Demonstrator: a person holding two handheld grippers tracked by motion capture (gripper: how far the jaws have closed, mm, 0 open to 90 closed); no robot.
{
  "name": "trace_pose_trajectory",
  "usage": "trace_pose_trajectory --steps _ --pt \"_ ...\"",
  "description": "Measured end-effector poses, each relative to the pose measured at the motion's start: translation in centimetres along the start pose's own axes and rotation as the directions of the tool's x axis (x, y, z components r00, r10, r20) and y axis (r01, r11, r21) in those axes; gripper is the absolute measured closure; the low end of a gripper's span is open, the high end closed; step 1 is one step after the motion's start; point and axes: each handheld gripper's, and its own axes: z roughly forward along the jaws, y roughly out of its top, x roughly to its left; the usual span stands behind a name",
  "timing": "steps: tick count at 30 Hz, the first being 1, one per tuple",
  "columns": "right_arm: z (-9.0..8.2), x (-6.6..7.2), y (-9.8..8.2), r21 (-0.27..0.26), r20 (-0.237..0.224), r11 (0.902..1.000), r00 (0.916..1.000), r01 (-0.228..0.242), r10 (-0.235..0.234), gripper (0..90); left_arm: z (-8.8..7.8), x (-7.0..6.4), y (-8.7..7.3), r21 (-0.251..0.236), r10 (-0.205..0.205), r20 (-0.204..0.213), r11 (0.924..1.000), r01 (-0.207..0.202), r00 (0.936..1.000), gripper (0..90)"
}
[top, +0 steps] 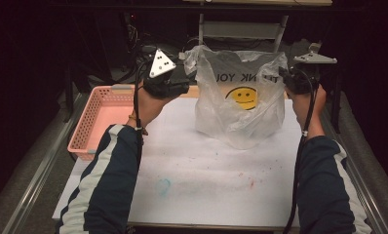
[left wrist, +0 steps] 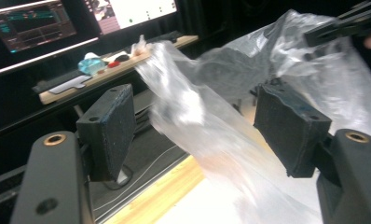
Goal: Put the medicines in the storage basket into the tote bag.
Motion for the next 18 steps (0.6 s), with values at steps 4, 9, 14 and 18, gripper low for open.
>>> trace_pose_trajectory --steps 4,9,14,18 --pt "0.2 -0.7 -0.4 0.012 0.022 0.9998 0.9996 -0.016 0.016 90.0 -0.1 -1.9 -2.1 0.012 0.005 0.064 0.9999 -0.006 0.9979 25.2" --pt "0.6 -1.2 -0.9 0.031 0.046 0.9993 0.9987 -0.022 0.021 90.0 1.8 -4.7 -5.2 0.068 -0.013 0.179 0.9977 0.001 0.9837 21.9" --pt "1.1 -1.5 -1.3 0.059 0.074 0.9980 0.9971 -0.024 0.019 90.0 5.4 -7.0 -7.7 0.178 -0.015 0.213 0.9837 -0.024 0.9769 18.3" --pt "1.6 -1.9 -1.7 0.070 0.073 0.9967 0.9967 -0.042 0.036 90.0 8.3 -7.0 -9.3 0.261 -0.036 0.188 0.9651 -0.015 0.9815 35.3"
